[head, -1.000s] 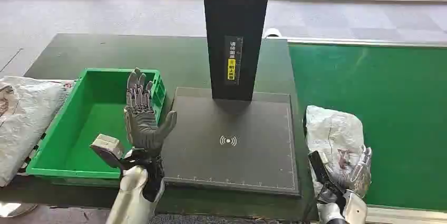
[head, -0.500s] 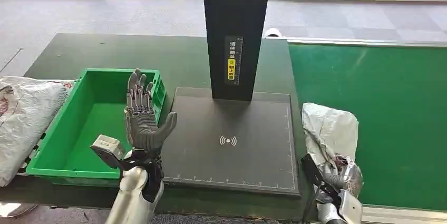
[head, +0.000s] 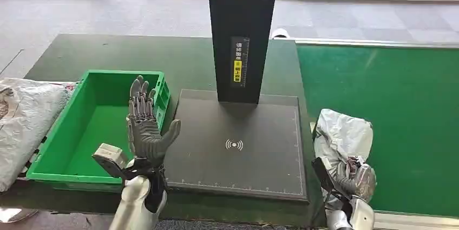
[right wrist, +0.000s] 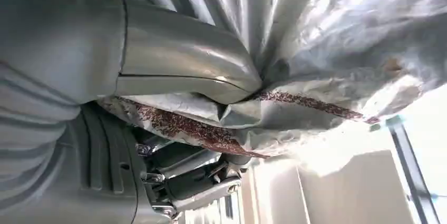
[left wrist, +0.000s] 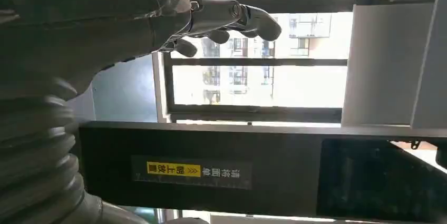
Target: Moved the parcel from conveyor to table for the left to box.
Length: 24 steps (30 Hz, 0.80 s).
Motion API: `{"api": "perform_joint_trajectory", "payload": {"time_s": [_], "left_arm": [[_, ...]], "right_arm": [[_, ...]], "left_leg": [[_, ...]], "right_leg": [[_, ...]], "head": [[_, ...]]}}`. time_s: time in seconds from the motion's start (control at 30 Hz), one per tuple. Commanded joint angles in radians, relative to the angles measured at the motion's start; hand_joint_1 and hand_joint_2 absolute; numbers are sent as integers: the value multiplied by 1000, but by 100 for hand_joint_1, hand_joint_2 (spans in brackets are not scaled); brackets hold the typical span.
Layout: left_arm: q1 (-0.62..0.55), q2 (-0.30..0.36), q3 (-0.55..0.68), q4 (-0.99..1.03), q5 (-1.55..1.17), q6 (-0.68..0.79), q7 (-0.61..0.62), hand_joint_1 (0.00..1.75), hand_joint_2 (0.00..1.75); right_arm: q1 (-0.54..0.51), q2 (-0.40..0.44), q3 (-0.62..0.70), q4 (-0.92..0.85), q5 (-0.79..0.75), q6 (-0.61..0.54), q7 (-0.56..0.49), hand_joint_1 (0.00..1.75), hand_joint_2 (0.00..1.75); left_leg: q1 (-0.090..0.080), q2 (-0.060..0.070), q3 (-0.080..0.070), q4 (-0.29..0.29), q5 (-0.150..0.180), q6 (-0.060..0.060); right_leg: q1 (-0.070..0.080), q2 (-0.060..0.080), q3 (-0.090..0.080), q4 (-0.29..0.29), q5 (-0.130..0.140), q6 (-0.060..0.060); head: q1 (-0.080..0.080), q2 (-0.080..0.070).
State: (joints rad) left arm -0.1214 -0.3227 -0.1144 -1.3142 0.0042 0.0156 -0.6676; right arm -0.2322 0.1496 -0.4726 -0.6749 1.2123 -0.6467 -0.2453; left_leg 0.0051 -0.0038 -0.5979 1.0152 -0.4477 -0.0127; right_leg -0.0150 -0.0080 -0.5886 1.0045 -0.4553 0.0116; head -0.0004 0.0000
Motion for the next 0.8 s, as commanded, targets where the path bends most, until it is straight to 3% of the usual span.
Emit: {"api": "perform_joint_trajectory", "payload": {"time_s": [0.03,0.07,0.17,0.23,0.47,0.53,0.67,0.7,0.8], "left_arm": [[59,-26,-4,12,5,6,-31,0,175],[54,-26,-7,19,8,3,-31,0,175],[51,-26,-11,22,9,7,-31,0,175],[40,-26,-21,36,15,7,-31,0,175],[37,-26,-24,40,16,8,-31,0,175],[36,-26,-26,37,19,10,-31,0,175],[40,-26,-18,27,18,2,-31,0,175],[36,-26,-14,29,18,-8,-31,0,175],[33,-26,-14,30,19,-9,-31,0,175]], "right_arm": [[160,139,36,-554,-162,-51,-215,175,175],[183,200,-21,-678,-231,-51,-353,175,175],[200,200,-5,-713,-249,-51,-355,175,175],[256,200,13,-911,-394,-51,-448,175,175],[275,200,35,-957,-407,-51,-453,175,175],[312,200,114,-997,-396,-51,-453,175,175],[327,200,270,-897,-257,-51,-414,175,175],[299,191,360,-780,-103,-22,-372,175,175],[230,150,493,-597,-17,-23,-267,175,175]], "left_leg": [[-1,1,1,-1,-1,0],[-1,0,1,-1,-1,0],[-1,1,1,0,-2,0],[-2,-1,0,0,-1,0],[-1,-1,2,-1,-1,1],[0,3,4,-2,-2,1],[0,3,3,-1,-1,0],[0,4,5,-3,-1,0],[1,8,5,-2,-1,0]], "right_leg": [[-1,1,0,0,-1,0],[-1,0,1,0,-1,0],[-1,0,1,1,-2,-1],[-2,-1,-1,2,-2,-1],[-1,-2,2,0,-1,0],[0,2,3,-2,-1,-1],[0,2,2,-2,-1,-1],[0,3,4,-3,-1,-2],[1,7,2,-2,1,-2]], "head": [[0,0],[0,0],[0,0],[0,0],[0,0],[0,0],[0,0],[0,0],[0,0]]}}
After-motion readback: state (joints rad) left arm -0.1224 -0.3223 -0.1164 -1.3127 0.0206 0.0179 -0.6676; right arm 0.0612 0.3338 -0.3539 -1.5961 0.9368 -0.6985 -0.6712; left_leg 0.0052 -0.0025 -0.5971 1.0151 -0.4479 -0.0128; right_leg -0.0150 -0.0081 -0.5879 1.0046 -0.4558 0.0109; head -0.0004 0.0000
